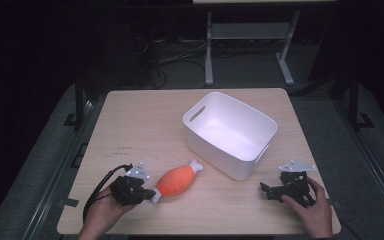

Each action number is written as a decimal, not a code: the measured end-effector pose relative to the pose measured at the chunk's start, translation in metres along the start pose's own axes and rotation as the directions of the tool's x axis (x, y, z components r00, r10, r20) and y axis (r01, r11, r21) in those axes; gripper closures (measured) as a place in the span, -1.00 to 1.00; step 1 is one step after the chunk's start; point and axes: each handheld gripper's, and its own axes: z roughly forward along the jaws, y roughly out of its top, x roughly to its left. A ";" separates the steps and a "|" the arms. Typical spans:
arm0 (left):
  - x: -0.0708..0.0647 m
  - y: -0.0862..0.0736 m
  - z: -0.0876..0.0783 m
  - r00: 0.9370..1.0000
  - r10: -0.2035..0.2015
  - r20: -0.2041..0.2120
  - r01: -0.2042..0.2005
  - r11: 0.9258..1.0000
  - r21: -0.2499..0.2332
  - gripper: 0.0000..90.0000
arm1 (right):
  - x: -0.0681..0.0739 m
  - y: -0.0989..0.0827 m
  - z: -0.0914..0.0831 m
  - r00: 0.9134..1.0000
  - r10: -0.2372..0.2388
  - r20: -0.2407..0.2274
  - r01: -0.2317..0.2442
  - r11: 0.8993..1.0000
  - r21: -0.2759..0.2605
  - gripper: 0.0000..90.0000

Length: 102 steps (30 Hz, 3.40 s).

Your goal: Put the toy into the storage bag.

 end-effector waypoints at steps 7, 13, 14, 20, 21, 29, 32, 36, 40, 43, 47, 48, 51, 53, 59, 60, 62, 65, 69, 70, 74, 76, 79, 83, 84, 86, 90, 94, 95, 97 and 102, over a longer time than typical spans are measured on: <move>0.001 0.012 -0.011 1.000 0.001 -0.009 -0.002 0.999 -0.033 0.85 | 0.000 0.000 0.000 1.000 0.000 0.000 0.000 1.000 0.000 -1.00; 0.005 0.020 -0.010 1.000 -0.019 -0.011 0.019 0.999 -0.040 0.36 | 0.000 0.000 0.000 1.000 0.000 0.000 0.000 1.000 0.000 -1.00; 0.005 0.021 -0.009 1.000 -0.025 -0.011 0.024 0.999 -0.040 0.27 | 0.000 0.000 0.000 1.000 0.000 0.000 0.000 1.000 0.000 -1.00; 0.006 0.032 -0.001 0.999 -0.028 -0.027 0.027 0.999 -0.046 -0.30 | 0.000 0.000 0.000 1.000 0.000 0.000 0.000 1.000 0.000 -1.00; 0.007 0.034 0.000 0.999 -0.020 -0.029 0.019 0.999 -0.041 -0.30 | 0.000 0.000 0.000 1.000 0.000 0.000 0.000 1.000 0.000 -1.00; 0.008 0.047 0.012 0.999 -0.012 -0.051 0.010 0.999 -0.030 -0.61 | 0.000 0.000 0.000 1.000 0.000 0.000 0.000 1.000 0.000 -1.00; 0.008 0.052 0.019 0.999 -0.001 -0.054 0.000 1.000 -0.013 -0.69 | 0.000 0.000 0.000 1.000 0.000 0.000 0.000 1.000 0.000 -1.00; 0.008 0.057 0.027 0.998 0.011 -0.065 -0.010 1.000 0.004 -0.71 | 0.000 0.000 0.000 1.000 0.000 0.000 0.000 1.000 0.000 -1.00; 0.010 0.061 0.034 0.998 0.014 -0.065 -0.013 1.000 0.014 -0.71 | 0.000 0.000 0.000 1.000 0.000 0.000 0.000 1.000 0.000 -1.00; 0.011 0.065 0.040 0.998 0.024 -0.061 -0.022 0.999 0.026 -0.71 | 0.000 0.000 0.000 1.000 0.000 0.000 0.000 1.000 0.000 -1.00; 0.011 0.068 0.045 0.998 0.030 -0.057 -0.028 0.999 0.031 -0.71 | 0.000 0.000 0.000 1.000 0.000 0.000 0.000 1.000 0.000 -1.00; 0.011 0.069 0.046 0.998 0.032 -0.052 -0.030 0.999 0.037 -0.71 | 0.000 0.000 0.000 1.000 0.000 0.000 0.000 1.000 0.000 -1.00; 0.012 0.072 0.051 0.998 0.037 -0.049 -0.035 0.998 0.044 -0.71 | 0.000 0.000 0.000 1.000 0.000 0.000 0.000 1.000 0.000 -1.00; 0.012 0.073 0.054 0.998 0.037 -0.048 -0.035 0.998 0.048 -0.71 | 0.000 0.000 0.000 1.000 0.000 0.000 0.000 1.000 0.000 -1.00; 0.011 0.078 0.063 0.998 0.045 -0.031 -0.043 0.996 0.077 -0.71 | 0.000 0.000 0.000 1.000 0.000 0.000 0.000 1.000 0.000 -1.00; 0.011 0.079 0.064 0.999 0.046 -0.030 -0.043 0.995 0.085 -0.71 | 0.000 0.000 0.000 1.000 0.000 0.000 0.000 1.000 0.000 -1.00; 0.011 0.080 0.067 0.999 0.045 -0.031 -0.042 0.995 0.095 -0.71 | 0.000 0.000 0.000 1.000 0.000 0.000 0.000 1.000 0.000 -1.00; 0.011 0.081 0.071 0.998 0.052 -0.040 -0.047 0.993 0.113 -0.71 | 0.000 0.000 0.000 1.000 0.000 0.000 0.000 1.000 0.000 -1.00; 0.011 0.081 0.078 0.998 0.057 -0.041 -0.051 0.990 0.131 -0.71 | 0.000 0.000 0.000 1.000 -0.001 0.000 0.001 1.000 0.000 -1.00; 0.011 0.081 0.079 0.997 0.061 -0.040 -0.055 0.989 0.139 -0.71 | 0.000 0.000 0.000 1.000 0.000 0.000 0.000 1.000 0.000 -1.00; 0.012 0.082 0.084 0.997 0.073 -0.041 -0.065 0.984 0.167 -0.72 | 0.000 0.000 0.000 1.000 0.000 0.000 0.000 1.000 0.000 -1.00; 0.011 0.082 0.085 0.997 0.071 -0.040 -0.064 0.984 0.168 -0.72 | 0.000 0.000 0.000 1.000 0.000 0.000 0.000 1.000 0.000 -1.00; 0.012 0.082 0.085 0.997 0.069 -0.039 -0.062 0.984 0.168 -0.72 | 0.000 0.000 0.000 1.000 0.000 0.000 0.000 1.000 0.000 -1.00; 0.012 0.082 0.085 0.997 0.070 -0.037 -0.063 0.983 0.170 -0.69 | 0.000 0.000 0.000 1.000 0.000 0.000 0.000 1.000 0.000 -1.00; 0.012 0.082 0.084 0.997 0.073 -0.038 -0.065 0.983 0.172 -0.69 | 0.000 0.000 0.000 1.000 0.000 0.000 0.000 1.000 0.000 -1.00; 0.012 0.082 0.083 0.997 0.071 -0.034 -0.064 0.984 0.167 -0.65 | 0.000 0.000 0.000 1.000 0.000 0.000 0.000 1.000 0.000 -1.00; 0.012 0.081 0.081 0.997 0.072 -0.031 -0.066 0.983 0.170 -0.61 | 0.000 0.000 0.000 1.000 -0.001 0.000 0.001 1.000 0.000 -1.00; 0.012 0.080 0.079 0.997 0.073 -0.033 -0.066 0.984 0.164 -0.58 | 0.000 0.000 0.000 1.000 0.000 0.000 0.000 1.000 0.000 -1.00; 0.013 0.079 0.078 0.997 0.072 -0.033 -0.066 0.985 0.161 -0.57 | 0.000 0.000 0.000 1.000 0.000 0.000 0.000 1.000 0.000 -1.00; 0.013 0.079 0.075 0.997 0.072 -0.030 -0.066 0.986 0.156 -0.56 | 0.000 0.000 0.000 1.000 0.000 0.000 0.000 1.000 0.000 -1.00; 0.013 0.076 0.071 0.997 0.067 -0.025 -0.063 0.989 0.135 -0.54 | 0.000 0.000 0.000 1.000 0.000 0.000 0.000 1.000 0.000 -1.00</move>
